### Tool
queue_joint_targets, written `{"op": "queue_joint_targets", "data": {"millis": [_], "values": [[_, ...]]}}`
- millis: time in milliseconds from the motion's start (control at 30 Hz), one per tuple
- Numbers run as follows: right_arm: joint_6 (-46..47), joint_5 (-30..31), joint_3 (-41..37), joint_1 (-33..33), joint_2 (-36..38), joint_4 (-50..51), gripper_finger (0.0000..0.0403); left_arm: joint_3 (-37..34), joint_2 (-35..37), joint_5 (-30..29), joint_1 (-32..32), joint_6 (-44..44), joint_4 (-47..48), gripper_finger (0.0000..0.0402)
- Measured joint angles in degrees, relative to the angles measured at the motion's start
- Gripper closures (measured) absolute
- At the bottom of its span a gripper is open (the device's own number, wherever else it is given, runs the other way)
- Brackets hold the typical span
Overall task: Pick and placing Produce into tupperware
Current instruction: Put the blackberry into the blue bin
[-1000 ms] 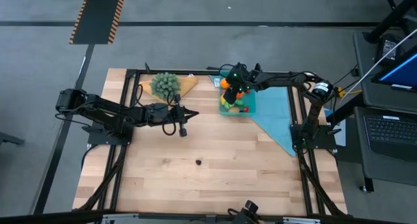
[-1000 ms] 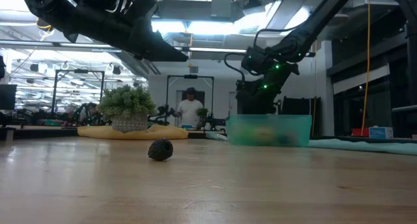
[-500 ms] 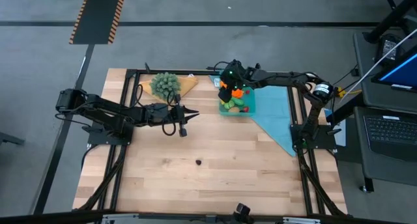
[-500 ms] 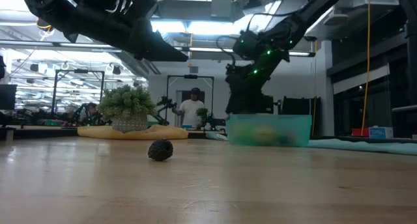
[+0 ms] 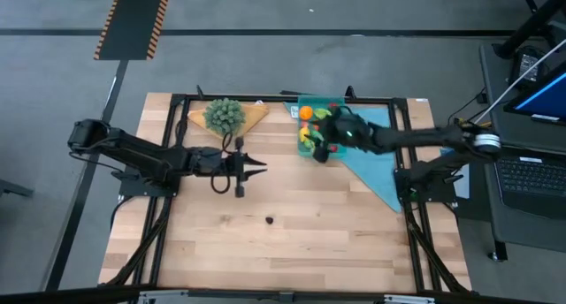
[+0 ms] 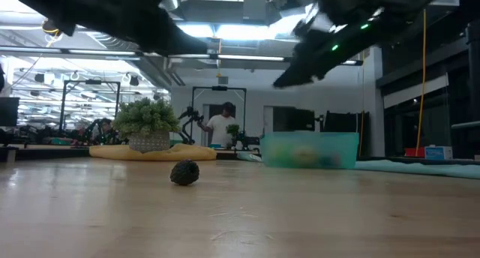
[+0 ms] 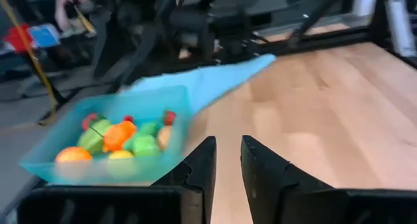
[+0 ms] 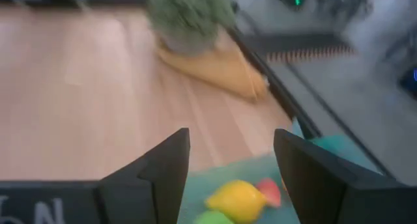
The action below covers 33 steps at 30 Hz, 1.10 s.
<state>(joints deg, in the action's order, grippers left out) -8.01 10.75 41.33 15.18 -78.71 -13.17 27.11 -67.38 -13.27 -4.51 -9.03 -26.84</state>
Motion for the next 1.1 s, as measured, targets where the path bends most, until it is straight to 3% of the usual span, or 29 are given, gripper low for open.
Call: {"op": "queue_joint_targets", "data": {"millis": [233,500,733,1100], "values": [[1.71,-0.47,-11.74,-10.66,8.71,-10.54,0.0179,-0.06,3.64,0.01,-5.97,4.46,5.81,0.0326],[3.3,-0.52,-14.45,-20.42,10.31,-14.94,0.0179,-0.04,3.92,0.01,-12.83,4.9,6.37,0.0315],[7.45,-0.51,-14.45,-24.85,10.29,-15.08,0.0179,-0.04,3.92,0.01,-17.01,7.46,8.45,0.0313],[7.54,-0.27,-14.45,-25.16,10.24,-15.38,0.0179,-0.04,3.92,-0.08,-17.64,7.42,8.4,0.0339]]}}
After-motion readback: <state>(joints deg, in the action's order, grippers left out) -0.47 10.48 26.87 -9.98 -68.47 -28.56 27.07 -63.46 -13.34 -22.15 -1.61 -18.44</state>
